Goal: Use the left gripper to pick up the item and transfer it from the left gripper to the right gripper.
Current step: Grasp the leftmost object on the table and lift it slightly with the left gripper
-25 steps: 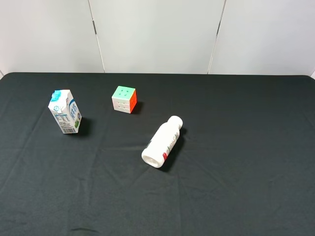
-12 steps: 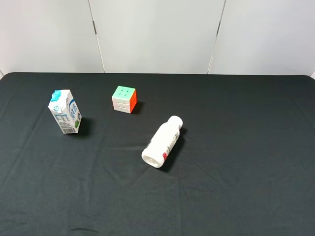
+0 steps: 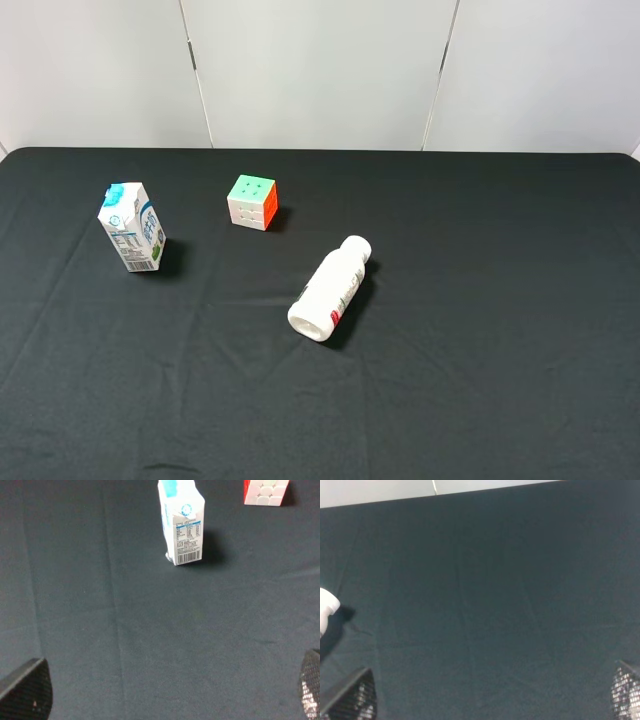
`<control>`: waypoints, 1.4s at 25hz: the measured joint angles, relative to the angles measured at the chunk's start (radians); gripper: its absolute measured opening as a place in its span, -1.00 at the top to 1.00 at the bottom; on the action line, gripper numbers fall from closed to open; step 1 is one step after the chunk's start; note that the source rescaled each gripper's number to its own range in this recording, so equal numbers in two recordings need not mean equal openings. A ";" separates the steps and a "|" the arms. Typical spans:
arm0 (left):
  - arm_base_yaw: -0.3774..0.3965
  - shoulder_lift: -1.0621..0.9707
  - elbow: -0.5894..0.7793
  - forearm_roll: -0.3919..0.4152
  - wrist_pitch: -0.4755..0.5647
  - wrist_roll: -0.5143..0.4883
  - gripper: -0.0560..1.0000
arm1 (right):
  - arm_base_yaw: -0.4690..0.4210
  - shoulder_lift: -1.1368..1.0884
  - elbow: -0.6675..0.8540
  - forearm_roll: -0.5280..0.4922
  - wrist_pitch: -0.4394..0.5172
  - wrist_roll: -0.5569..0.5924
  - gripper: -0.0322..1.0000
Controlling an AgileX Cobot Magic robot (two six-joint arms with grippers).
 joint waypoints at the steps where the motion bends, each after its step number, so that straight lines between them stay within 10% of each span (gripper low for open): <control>1: 0.000 0.000 0.000 0.000 0.000 0.000 -0.96 | 0.000 0.000 0.000 0.000 0.000 0.000 -0.99; 15: 0.000 0.074 -0.062 -0.001 0.022 -0.043 -0.97 | 0.000 0.000 0.000 0.000 0.000 0.000 -0.99; 35: 0.000 0.935 -0.412 0.026 -0.089 -0.055 -0.98 | 0.000 0.000 0.000 0.000 0.000 0.000 -0.99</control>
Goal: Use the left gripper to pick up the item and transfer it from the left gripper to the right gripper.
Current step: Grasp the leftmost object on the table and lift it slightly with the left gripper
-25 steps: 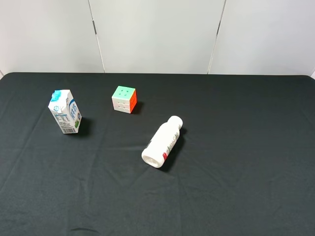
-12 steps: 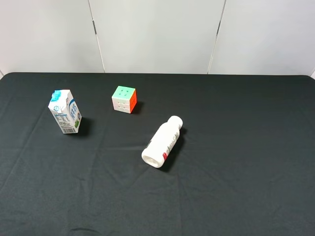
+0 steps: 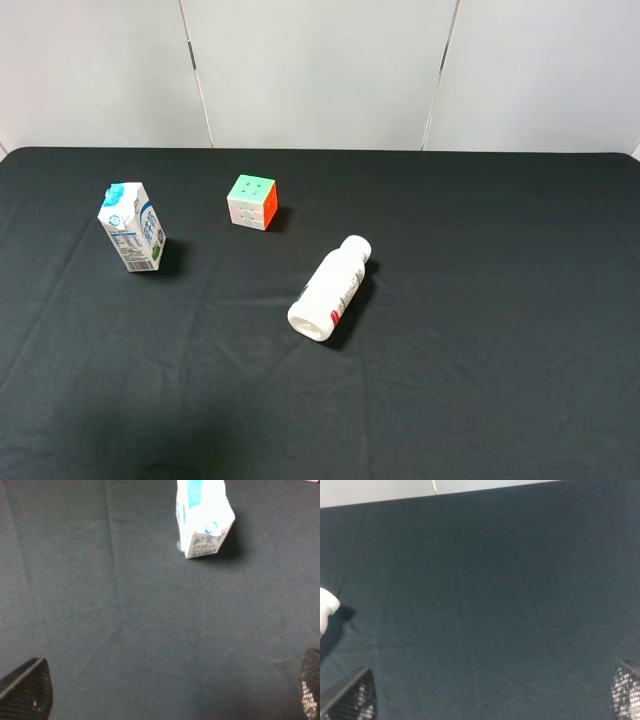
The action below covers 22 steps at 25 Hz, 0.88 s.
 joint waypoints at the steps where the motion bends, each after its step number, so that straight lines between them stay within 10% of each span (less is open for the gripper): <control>1: 0.000 0.041 -0.008 0.000 -0.014 -0.001 -0.98 | 0.000 0.000 0.000 0.000 0.000 0.000 -0.99; 22: -0.097 0.617 -0.208 0.000 -0.209 -0.131 -0.98 | 0.000 0.000 0.000 0.000 0.000 0.000 -0.99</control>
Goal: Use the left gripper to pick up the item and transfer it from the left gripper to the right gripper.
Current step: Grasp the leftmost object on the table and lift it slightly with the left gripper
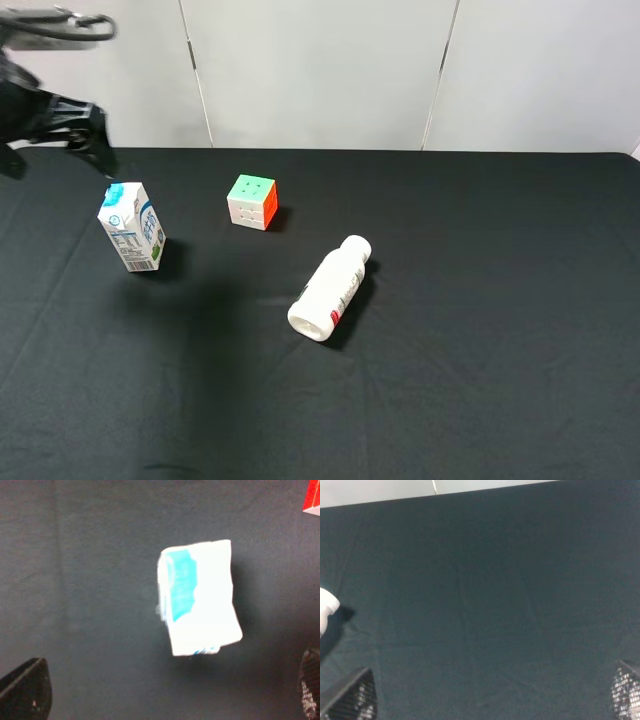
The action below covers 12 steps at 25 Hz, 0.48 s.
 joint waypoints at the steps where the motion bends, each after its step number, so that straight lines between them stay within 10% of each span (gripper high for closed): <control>1: -0.009 0.021 -0.013 0.000 0.000 -0.013 -0.98 | 0.000 0.000 0.000 0.000 0.000 0.000 -0.99; 12: -0.049 0.236 -0.041 0.007 -0.075 -0.137 -0.98 | 0.000 0.000 0.000 0.000 0.000 0.000 -0.99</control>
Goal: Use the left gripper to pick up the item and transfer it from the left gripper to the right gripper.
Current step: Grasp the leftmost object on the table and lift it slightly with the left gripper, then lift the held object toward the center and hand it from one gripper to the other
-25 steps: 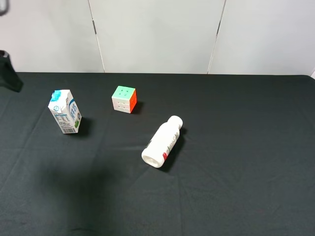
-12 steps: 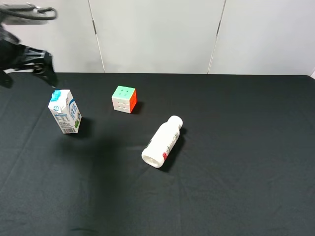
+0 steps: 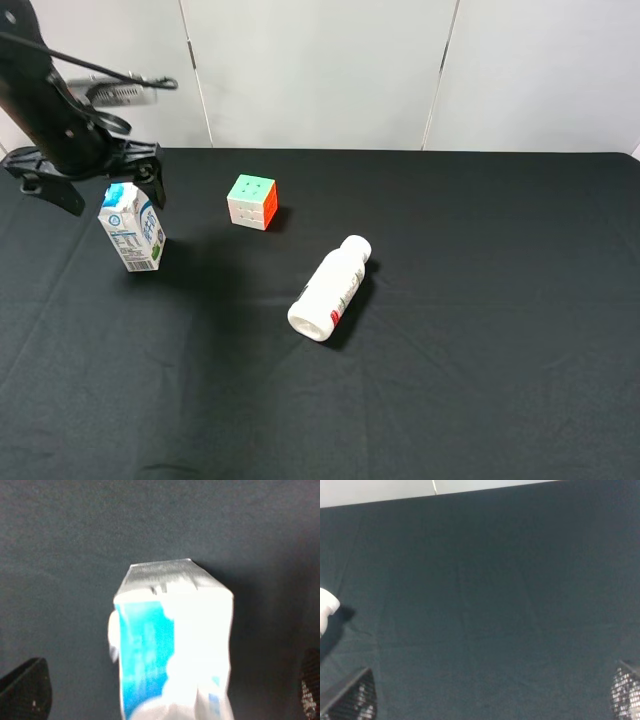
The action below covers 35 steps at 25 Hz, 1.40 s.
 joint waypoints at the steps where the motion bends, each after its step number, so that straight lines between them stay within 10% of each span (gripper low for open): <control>1: 0.000 0.016 0.000 -0.002 -0.009 -0.005 -0.98 | 0.000 0.000 0.000 0.000 0.000 0.000 -0.99; 14: 0.000 0.084 -0.003 -0.007 -0.088 -0.036 -0.87 | 0.000 0.000 0.000 0.000 0.000 0.000 -0.99; 27: 0.000 0.089 -0.003 -0.050 -0.087 -0.056 0.85 | 0.000 0.000 0.000 0.000 0.000 0.000 -0.99; 35: 0.000 0.089 -0.003 -0.088 -0.087 -0.056 0.88 | 0.000 0.000 0.000 0.000 0.000 0.000 -0.99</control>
